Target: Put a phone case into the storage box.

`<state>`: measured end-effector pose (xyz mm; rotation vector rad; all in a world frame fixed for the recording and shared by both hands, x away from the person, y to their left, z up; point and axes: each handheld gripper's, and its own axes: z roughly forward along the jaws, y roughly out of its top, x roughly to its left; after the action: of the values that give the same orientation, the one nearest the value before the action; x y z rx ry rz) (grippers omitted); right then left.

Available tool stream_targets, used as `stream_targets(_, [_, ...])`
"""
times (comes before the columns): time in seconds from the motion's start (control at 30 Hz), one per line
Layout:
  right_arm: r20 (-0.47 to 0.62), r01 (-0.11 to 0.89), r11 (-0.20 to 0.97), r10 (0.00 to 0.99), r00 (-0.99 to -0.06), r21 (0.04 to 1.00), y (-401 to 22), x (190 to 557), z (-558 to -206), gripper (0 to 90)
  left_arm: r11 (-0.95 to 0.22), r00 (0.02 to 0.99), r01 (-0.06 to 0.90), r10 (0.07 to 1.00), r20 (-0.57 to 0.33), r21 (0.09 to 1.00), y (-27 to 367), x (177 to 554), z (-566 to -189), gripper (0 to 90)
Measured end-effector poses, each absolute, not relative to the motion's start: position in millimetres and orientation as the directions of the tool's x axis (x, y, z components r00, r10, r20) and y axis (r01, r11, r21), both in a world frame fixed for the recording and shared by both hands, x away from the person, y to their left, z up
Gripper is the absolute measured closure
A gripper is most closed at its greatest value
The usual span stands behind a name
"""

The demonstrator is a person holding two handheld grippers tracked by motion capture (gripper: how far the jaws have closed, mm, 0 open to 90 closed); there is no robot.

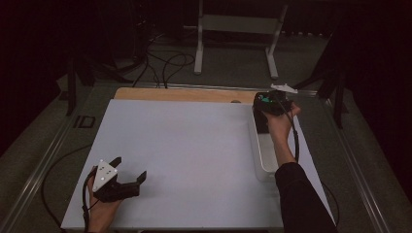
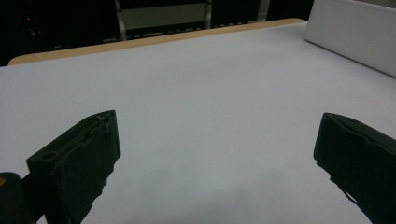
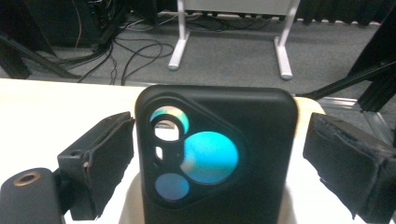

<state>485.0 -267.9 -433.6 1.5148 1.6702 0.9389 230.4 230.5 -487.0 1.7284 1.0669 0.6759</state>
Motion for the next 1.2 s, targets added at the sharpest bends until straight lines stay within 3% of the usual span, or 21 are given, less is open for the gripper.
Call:
stream_targets(0.37, [0.006,0.496,0.060,0.991,-0.131,0.866,-272.2,471.6,-421.4,8.8,-0.158,0.462,0.356,0.886,-0.027,0.921,230.7,230.6,-486.6,0.9])
stream_targets(0.67, [0.023,0.476,0.093,0.972,-0.232,0.874,-272.3,442.5,-410.1,8.8,-0.159,0.460,0.359,0.887,-0.027,0.920,230.7,231.1,-486.0,0.8])
stream_targets(1.2, [0.053,0.380,0.133,0.895,-0.442,0.915,-273.4,341.3,-408.8,8.9,-0.154,0.461,0.343,0.887,-0.024,0.927,232.0,229.0,-478.9,0.7])
